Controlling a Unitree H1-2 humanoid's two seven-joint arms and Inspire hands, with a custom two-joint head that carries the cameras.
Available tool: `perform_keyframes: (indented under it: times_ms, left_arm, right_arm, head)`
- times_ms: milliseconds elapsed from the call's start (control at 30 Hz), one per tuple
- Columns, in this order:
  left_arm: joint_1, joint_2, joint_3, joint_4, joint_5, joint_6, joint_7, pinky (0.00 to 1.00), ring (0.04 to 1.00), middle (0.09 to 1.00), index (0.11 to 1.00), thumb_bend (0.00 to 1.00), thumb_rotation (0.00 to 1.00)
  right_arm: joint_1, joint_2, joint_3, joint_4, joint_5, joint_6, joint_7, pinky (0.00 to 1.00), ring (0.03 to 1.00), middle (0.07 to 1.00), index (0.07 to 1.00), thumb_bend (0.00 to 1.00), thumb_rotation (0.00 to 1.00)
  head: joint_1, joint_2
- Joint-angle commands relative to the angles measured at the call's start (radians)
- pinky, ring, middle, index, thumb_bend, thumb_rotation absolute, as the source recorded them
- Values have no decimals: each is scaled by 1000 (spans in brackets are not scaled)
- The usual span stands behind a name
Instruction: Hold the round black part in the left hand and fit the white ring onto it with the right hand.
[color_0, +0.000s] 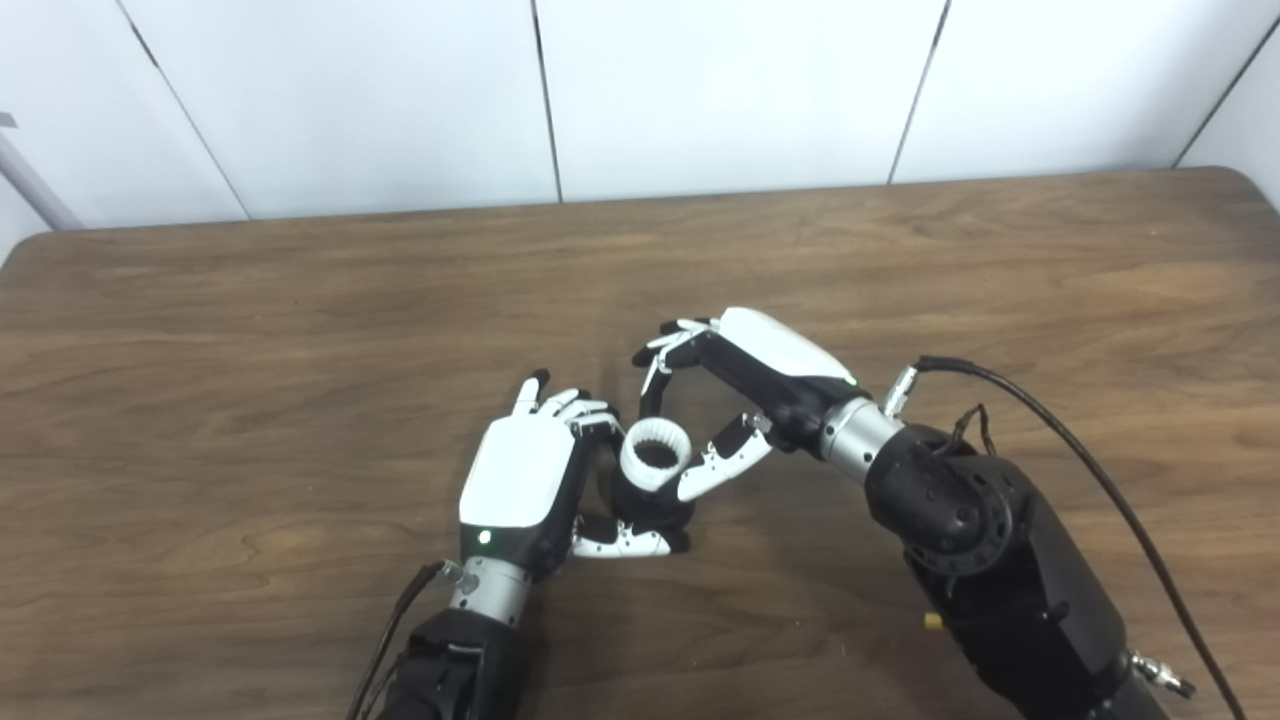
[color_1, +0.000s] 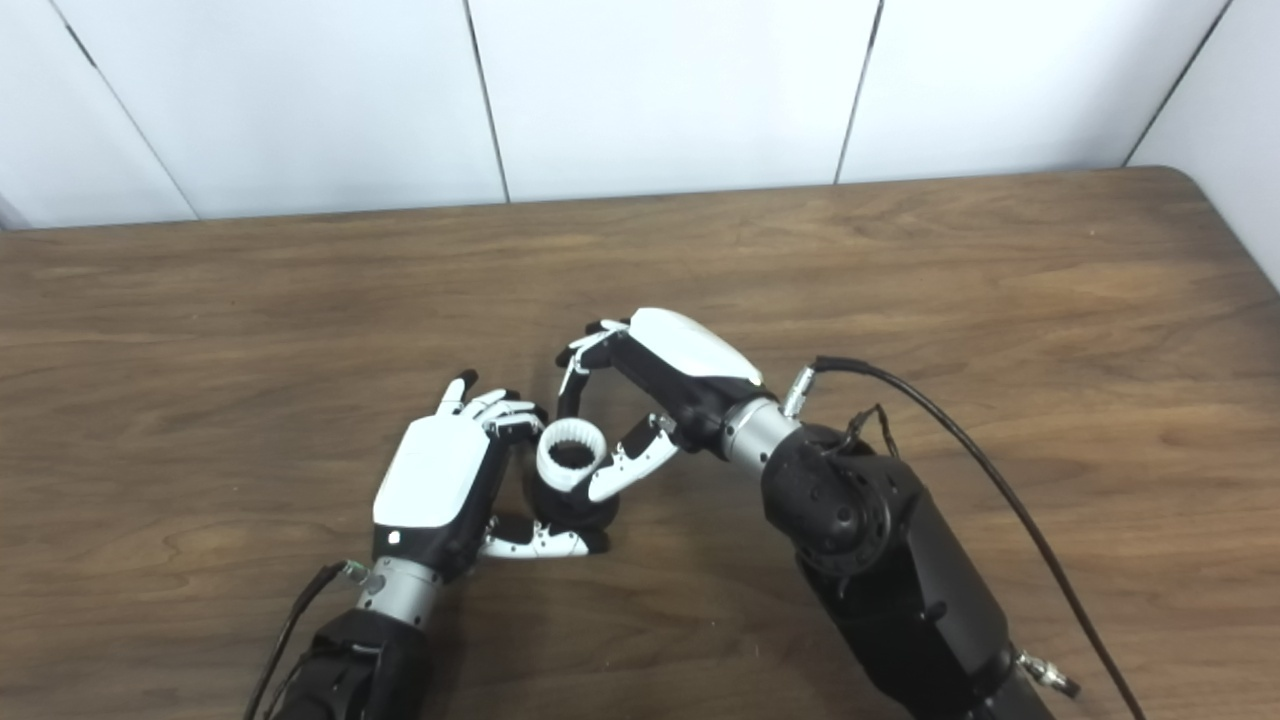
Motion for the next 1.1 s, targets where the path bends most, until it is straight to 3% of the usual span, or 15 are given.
perform_keyframes:
  times_ms: [0, 1067]
  left_arm:
    - [-5, -4, -18, 19, 5, -7, -30, 1000, 849, 753, 485, 524, 59]
    - [-10, -27, -33, 28, 8, 10, -23, 1000, 852, 750, 485, 524, 56]
  right_arm:
    - [-28, -8, -5, -13, 2, -23, -8, 1000, 951, 824, 484, 522, 131]
    - [-8, -2, 15, 18, -1, -72, -50, 1000, 947, 822, 484, 523, 132]
  head:
    - [1, 1]
    - [13, -10]
